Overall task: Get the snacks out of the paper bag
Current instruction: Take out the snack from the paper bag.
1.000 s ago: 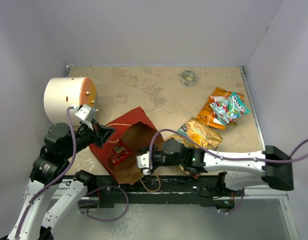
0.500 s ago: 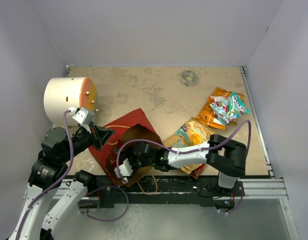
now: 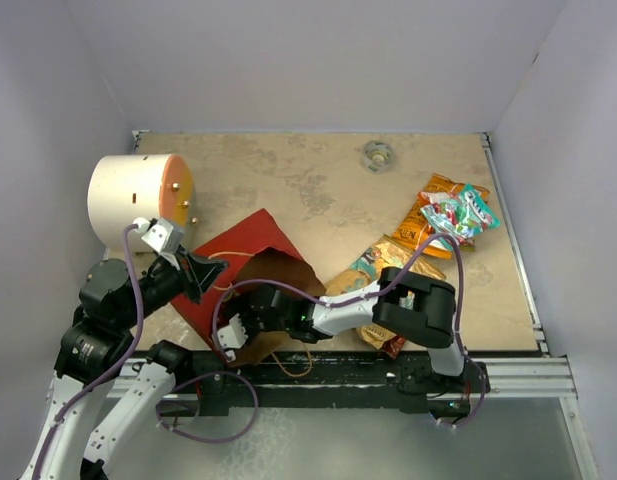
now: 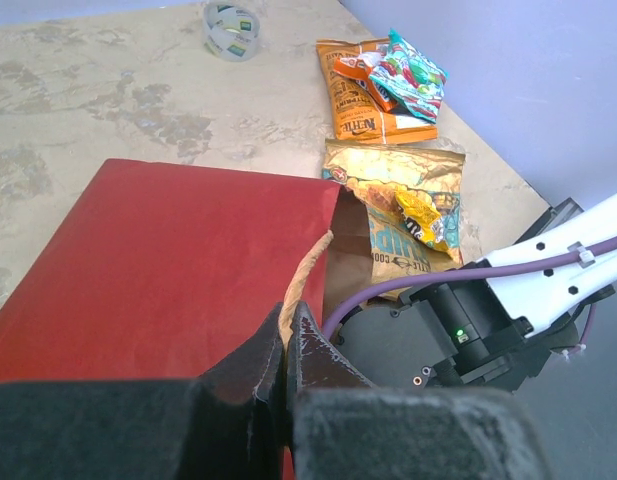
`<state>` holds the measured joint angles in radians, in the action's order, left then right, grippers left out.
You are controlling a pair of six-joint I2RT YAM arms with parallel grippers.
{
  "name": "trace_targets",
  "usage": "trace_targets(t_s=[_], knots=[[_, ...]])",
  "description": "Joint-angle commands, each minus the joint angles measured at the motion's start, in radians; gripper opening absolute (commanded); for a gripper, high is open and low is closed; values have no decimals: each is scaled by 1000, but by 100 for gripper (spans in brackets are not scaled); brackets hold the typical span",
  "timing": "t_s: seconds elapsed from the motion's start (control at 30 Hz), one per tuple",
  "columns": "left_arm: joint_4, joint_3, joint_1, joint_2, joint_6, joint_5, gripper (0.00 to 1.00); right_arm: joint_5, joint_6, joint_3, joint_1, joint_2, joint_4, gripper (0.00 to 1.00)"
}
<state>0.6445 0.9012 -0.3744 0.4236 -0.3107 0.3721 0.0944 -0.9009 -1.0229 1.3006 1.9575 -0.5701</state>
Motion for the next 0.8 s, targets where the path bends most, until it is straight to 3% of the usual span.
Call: trace_targets(t_s=[0.0, 0.27, 0.47, 0.6, 0.73, 0.77], knots=[[-55, 1, -1, -9, 10, 7, 0, -36, -5, -37, 3, 13, -75, 50], [-52, 3, -1, -4, 10, -7, 0, 1, -77, -1, -1, 19, -37, 61], [-54, 0, 0, -14, 9, -17, 0, -42, -40, -73, -4, 98, -111, 56], [-51, 1, 1, -21, 7, -21, 0, -54, 0, -82, -9, 103, -189, 43], [-52, 1, 1, -21, 7, -22, 0, -73, 23, -87, -14, 85, -209, 14], [-51, 1, 0, -22, 7, -22, 0, -78, 24, -82, -15, 78, -211, 12]])
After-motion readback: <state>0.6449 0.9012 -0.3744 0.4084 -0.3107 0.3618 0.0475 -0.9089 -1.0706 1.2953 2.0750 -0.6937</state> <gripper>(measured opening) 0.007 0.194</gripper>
